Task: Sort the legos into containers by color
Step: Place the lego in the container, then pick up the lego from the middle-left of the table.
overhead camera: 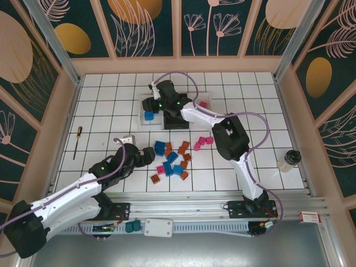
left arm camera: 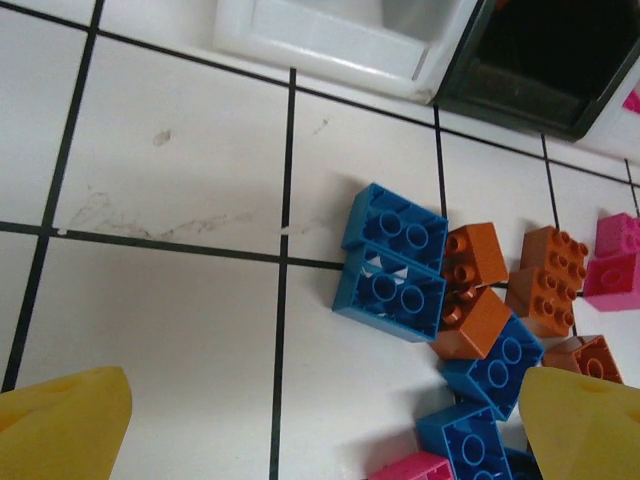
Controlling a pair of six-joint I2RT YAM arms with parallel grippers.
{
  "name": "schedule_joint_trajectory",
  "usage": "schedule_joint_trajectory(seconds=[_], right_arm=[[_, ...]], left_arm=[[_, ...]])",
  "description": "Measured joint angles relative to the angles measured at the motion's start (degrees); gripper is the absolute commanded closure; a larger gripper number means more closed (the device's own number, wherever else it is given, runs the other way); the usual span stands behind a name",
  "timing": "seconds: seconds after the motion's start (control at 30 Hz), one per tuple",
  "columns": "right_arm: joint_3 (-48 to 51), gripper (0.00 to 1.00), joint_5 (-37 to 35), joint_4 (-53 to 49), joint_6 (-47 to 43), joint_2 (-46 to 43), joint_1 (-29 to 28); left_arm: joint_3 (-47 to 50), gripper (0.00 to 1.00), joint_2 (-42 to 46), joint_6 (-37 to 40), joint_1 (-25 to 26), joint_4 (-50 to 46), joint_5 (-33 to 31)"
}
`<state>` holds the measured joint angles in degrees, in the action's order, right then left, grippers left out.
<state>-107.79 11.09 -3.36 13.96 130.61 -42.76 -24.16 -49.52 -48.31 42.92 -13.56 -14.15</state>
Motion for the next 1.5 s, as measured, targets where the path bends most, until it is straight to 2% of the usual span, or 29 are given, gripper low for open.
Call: schedule_joint_trajectory(seconds=[0.1,0.2,0.37,0.53,0.73,0.8,0.93,1.17,1.23,1.5], right_arm=[[-1.7,0.41,0.5,0.3,1.1,0.0,0.2],[0.3,0.40,0.7,1.5,1.4,-2.0,0.3],[16.4,0.40,1.6,6.8,2.6,-12.8,0.8],[34.6,0.39,3.1,13.5,5.3,-25.1,2.7],[46.9,0.39,3.6,17.5,7.6,-33.4,5.6],[48.9,0.39,3.6,18.0,7.8,-35.3,5.7],[51.8,0.39,3.6,19.1,8.3,-38.6,5.7],[53.2,0.39,3.6,20.8,9.0,-40.7,5.7],[53.6,0.39,3.6,20.9,9.0,-41.1,5.7],[55.1,0.39,3.3,21.1,9.3,-42.4,7.3]], left_arm=[[0.0,0.01,-1.6,0.1,0.0,0.1,0.9],[0.0,0.06,-3.3,0.8,0.0,0.3,2.7],[-0.8,0.08,-6.6,1.9,1.5,0.5,5.6],[-2.8,0.18,-12.5,2.5,8.1,0.8,6.6],[-3.9,0.18,-18.6,1.3,16.2,-0.9,5.7],[-3.9,0.19,-18.1,0.6,17.7,-2.2,4.9],[-3.9,0.29,-17.3,-0.4,19.0,-4.4,3.4],[-3.9,0.43,-21.5,-0.7,19.0,-4.3,3.2],[-3.9,0.44,-22.6,-0.5,19.2,-4.2,3.1],[-3.9,0.59,-22.8,-0.4,19.6,-4.4,1.7]])
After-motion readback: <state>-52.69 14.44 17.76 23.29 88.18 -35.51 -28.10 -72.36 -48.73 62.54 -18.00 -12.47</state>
